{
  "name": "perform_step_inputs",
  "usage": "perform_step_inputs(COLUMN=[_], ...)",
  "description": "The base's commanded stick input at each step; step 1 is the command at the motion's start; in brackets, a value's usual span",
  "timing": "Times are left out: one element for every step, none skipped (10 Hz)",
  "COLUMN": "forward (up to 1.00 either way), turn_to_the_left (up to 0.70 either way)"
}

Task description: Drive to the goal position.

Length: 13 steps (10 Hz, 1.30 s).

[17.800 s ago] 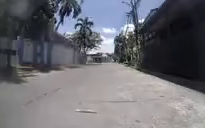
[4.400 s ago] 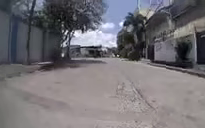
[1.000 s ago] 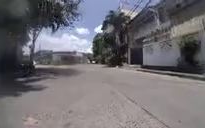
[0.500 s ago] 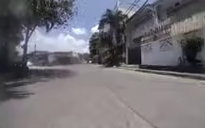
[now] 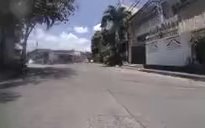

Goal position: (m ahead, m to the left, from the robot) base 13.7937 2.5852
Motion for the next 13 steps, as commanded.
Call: perform_step_inputs(forward=[0.85,0.85,0.85,0.85,0.85,0.85,0.85,0.85,0.85,0.85,0.85,0.85,0.85], turn_to_the_left=[0.00,0.00,0.00,0.00,0.00,0.00,0.00,0.00,0.00,0.00,0.00,0.00,0.00])
